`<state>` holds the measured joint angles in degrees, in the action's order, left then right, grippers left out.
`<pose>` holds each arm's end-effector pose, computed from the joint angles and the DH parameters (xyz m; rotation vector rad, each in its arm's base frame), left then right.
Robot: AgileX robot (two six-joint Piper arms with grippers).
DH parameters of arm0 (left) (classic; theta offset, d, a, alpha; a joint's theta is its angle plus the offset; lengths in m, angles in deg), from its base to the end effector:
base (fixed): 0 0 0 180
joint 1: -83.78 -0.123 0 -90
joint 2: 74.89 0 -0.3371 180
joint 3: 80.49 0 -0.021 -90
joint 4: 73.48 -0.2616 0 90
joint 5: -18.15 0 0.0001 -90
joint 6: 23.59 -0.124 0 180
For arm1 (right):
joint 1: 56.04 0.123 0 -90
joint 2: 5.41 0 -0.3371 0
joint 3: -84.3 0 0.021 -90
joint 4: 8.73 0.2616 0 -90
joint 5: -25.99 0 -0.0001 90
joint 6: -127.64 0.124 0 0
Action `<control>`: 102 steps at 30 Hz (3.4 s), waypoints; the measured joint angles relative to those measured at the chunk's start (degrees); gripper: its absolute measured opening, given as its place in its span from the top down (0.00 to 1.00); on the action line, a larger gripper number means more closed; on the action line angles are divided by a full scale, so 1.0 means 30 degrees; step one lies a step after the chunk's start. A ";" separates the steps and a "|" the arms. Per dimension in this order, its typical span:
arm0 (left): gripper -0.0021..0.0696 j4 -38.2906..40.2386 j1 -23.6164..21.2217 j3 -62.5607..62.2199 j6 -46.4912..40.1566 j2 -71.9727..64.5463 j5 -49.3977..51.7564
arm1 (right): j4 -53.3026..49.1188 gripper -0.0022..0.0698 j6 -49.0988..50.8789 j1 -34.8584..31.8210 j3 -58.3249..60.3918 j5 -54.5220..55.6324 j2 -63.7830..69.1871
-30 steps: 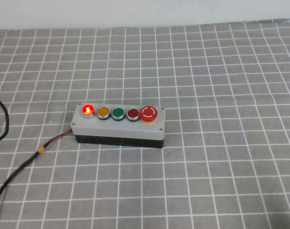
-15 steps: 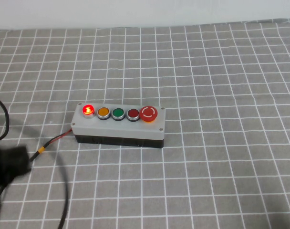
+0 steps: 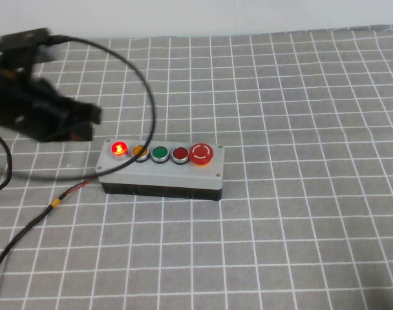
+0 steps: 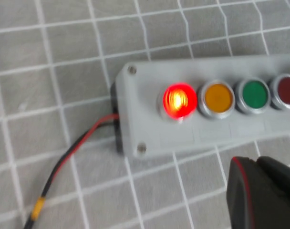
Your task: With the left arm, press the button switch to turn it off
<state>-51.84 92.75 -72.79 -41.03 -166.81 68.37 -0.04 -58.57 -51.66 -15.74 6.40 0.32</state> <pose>0.3265 -0.0871 0.3363 0.3785 2.5399 -0.4080 0.0428 0.0096 0.1650 -0.0740 1.8338 0.1245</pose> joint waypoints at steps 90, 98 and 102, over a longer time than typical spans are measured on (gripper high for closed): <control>0.98 -0.0999 0.1844 1.5737 -0.1030 2.2428 -1.0150 | 0.0000 0.99 0.0000 0.0000 0.0000 0.0000 0.0000; 0.98 -0.1919 0.1844 1.6648 -0.1403 2.2720 -1.2309 | 0.0000 0.99 0.0000 0.0000 0.0000 0.0000 0.0000; 0.98 -0.4028 0.1844 1.8856 0.0113 2.3777 -1.6338 | 0.0000 0.99 0.0000 0.0000 0.0000 0.0000 0.0000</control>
<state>-63.92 98.28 -16.23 -40.69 -95.48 19.36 -0.04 -58.57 -51.66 -15.74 6.40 0.32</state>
